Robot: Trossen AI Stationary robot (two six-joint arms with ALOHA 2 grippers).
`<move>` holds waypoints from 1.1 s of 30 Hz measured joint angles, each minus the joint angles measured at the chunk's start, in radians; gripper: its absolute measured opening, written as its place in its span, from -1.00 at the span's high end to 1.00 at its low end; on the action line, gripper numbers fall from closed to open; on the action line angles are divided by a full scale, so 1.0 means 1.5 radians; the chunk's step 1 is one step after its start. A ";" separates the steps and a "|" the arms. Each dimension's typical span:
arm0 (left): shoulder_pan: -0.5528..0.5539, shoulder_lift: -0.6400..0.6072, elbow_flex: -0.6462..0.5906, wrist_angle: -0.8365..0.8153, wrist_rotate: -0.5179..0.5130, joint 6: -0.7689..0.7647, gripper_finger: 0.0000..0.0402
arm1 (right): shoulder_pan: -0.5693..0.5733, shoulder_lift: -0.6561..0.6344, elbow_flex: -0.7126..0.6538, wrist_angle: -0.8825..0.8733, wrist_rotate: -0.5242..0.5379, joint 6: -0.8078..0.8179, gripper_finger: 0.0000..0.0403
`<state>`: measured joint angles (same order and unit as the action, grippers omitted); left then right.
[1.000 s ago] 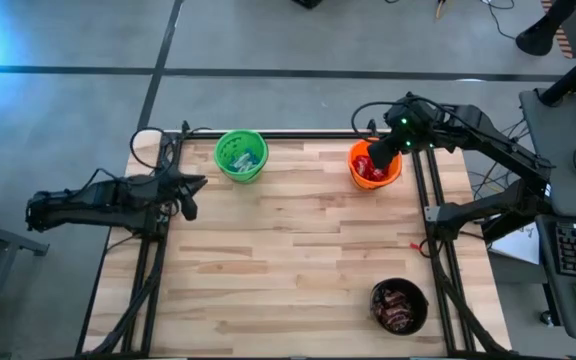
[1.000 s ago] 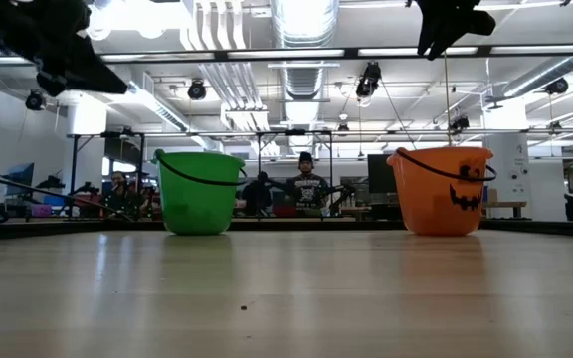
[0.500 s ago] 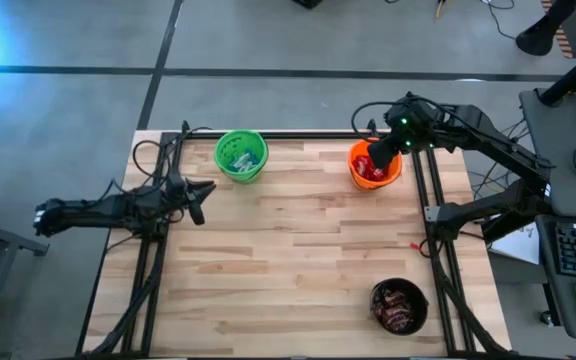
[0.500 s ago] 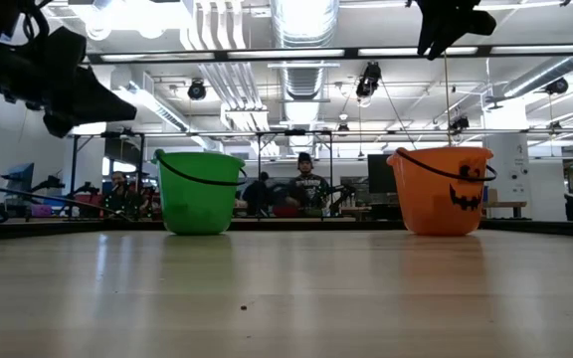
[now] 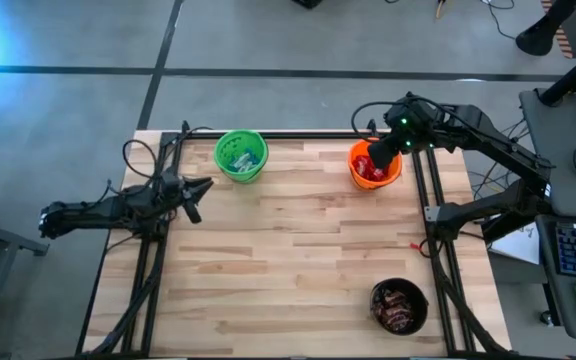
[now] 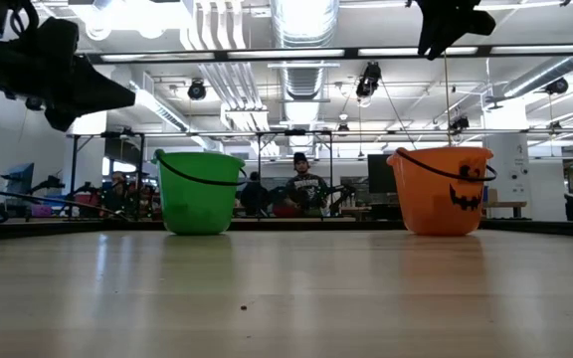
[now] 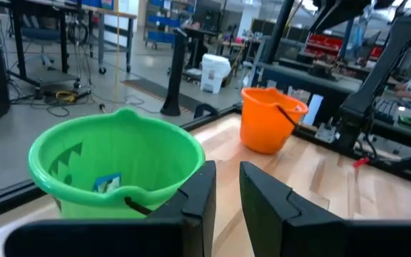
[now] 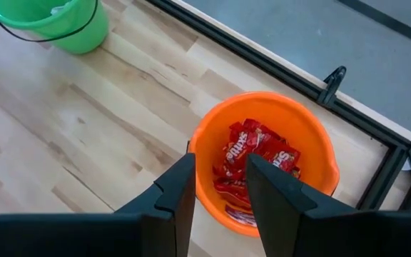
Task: Sort candy
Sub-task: Return to Home Position
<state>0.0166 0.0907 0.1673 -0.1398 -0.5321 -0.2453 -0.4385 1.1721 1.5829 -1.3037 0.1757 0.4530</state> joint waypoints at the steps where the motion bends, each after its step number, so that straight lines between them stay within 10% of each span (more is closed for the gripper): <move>1: 0.000 -0.006 -0.002 0.000 0.000 0.000 0.77 | 0.000 0.000 0.000 0.000 0.000 0.000 0.45; 33: 0.000 -0.061 -0.098 0.171 0.013 0.019 0.77 | 0.007 -0.084 0.000 0.023 -0.010 -0.048 0.52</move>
<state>0.0162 -0.0004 0.0208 0.1165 -0.5125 -0.2167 -0.4278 1.0465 1.5829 -1.2688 0.1609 0.3805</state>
